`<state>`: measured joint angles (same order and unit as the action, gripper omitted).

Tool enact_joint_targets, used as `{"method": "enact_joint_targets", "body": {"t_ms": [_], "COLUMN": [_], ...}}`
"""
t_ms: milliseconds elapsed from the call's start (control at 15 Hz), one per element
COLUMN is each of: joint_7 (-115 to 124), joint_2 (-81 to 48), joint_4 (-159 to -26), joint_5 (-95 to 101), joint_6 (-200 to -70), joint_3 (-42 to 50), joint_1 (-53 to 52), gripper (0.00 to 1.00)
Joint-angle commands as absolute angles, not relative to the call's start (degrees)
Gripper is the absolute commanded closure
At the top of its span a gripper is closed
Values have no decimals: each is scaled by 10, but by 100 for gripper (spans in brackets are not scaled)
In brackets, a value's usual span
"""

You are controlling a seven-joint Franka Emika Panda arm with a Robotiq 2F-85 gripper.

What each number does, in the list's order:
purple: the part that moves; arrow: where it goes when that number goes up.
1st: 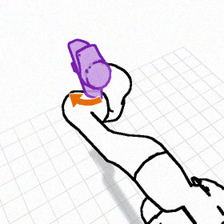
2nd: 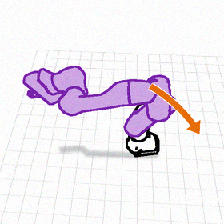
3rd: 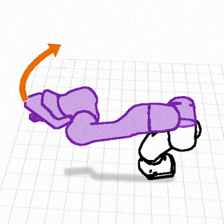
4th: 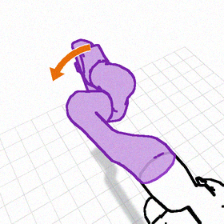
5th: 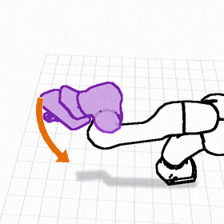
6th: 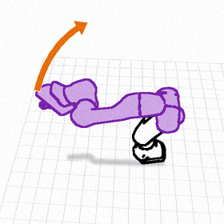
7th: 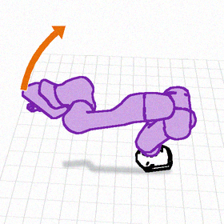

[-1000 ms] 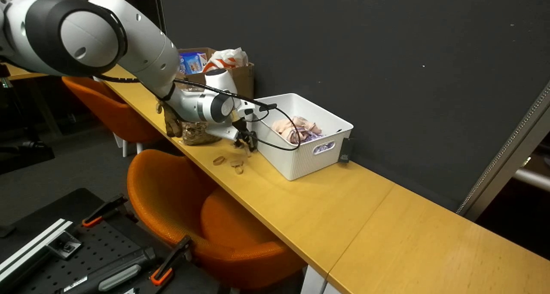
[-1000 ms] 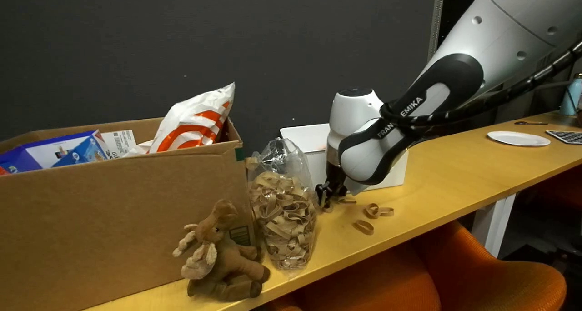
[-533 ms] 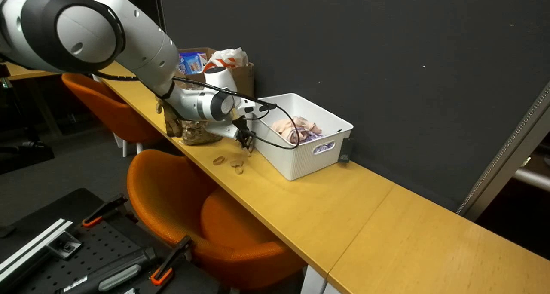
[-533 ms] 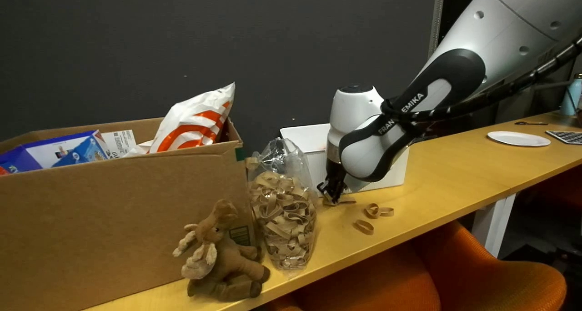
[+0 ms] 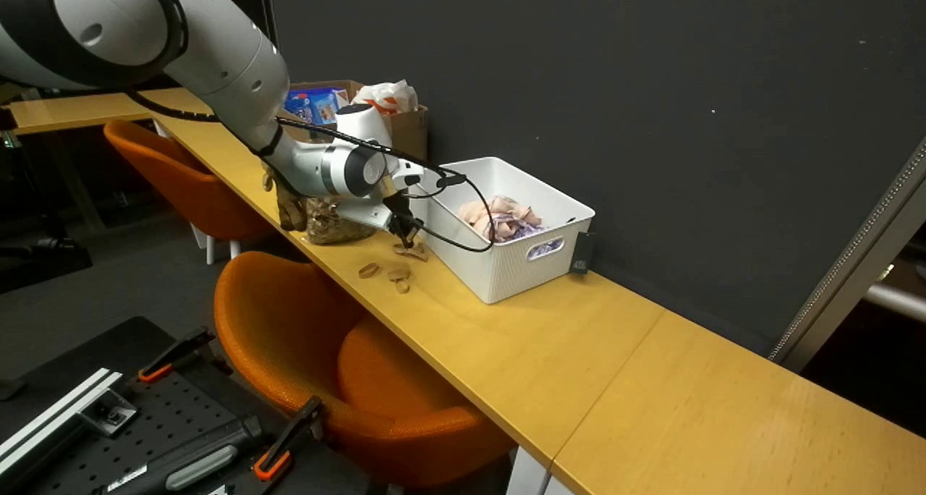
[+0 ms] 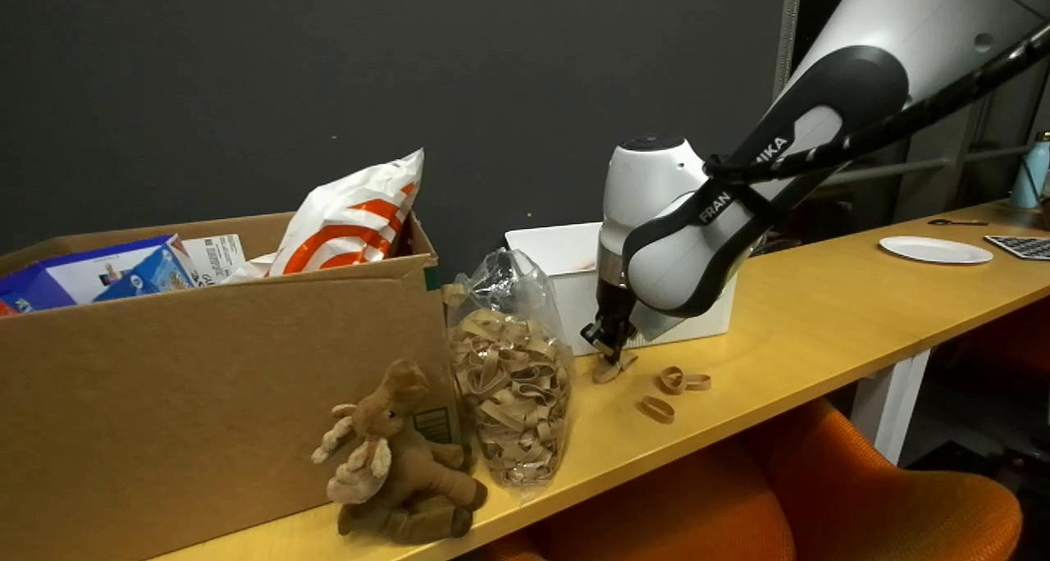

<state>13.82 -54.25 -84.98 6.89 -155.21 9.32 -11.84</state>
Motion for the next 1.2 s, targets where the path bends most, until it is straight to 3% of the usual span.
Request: {"method": "enact_joint_targets", "body": {"t_ms": [0,667,733,1133], "joint_7": [165,163,161,148], "joint_2": [-480,-484,-487,-512], "joint_4": [-927,-929,-927,-909], "joint_5": [82,82,82,73], "joint_6": [-1563,-1565,-1568,-1566], "joint_3": [117,125,122,103], "joint_1": [-143,-121,-118,-103], "gripper": [100,100,77,37]}}
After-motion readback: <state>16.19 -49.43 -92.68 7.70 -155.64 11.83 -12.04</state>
